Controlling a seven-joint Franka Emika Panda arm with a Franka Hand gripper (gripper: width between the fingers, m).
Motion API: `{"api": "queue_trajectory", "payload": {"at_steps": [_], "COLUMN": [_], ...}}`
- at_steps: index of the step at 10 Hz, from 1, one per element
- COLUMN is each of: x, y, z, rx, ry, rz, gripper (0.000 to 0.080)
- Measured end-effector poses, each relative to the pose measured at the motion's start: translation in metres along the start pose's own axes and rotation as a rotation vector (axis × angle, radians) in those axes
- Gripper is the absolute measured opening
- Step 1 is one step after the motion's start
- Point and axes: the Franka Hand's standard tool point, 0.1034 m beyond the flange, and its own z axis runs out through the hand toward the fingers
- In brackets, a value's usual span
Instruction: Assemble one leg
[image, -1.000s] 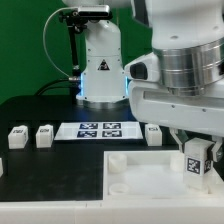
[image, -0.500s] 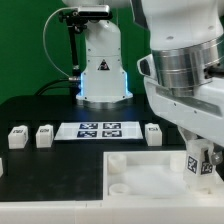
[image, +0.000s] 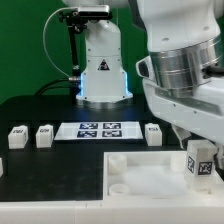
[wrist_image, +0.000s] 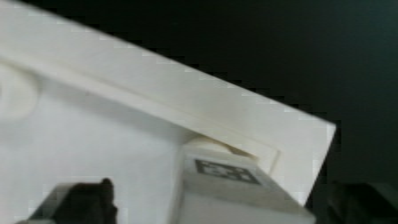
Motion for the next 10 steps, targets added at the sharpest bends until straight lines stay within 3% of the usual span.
{"api": "queue_trajectory", "payload": {"at_steps": [4, 6, 7, 9, 10], "x": [0.001, 0.007, 0.009, 0.009, 0.009], "y": [-0.001, 0.000, -0.003, -0.003, -0.003], "z": [0.000, -0.001, -0.002, -0.001, -0.001], "rx": [-0.010, -0.063, -0.068, -0.063, -0.061], "ry": [0.022, 0.061, 0.095, 0.093, 0.093], "rz": [-0.480, -0.867, -1.028, -1.005, -0.992], "gripper": [0.0648, 0.0648, 0.0648, 0.0603, 0.0466]}}
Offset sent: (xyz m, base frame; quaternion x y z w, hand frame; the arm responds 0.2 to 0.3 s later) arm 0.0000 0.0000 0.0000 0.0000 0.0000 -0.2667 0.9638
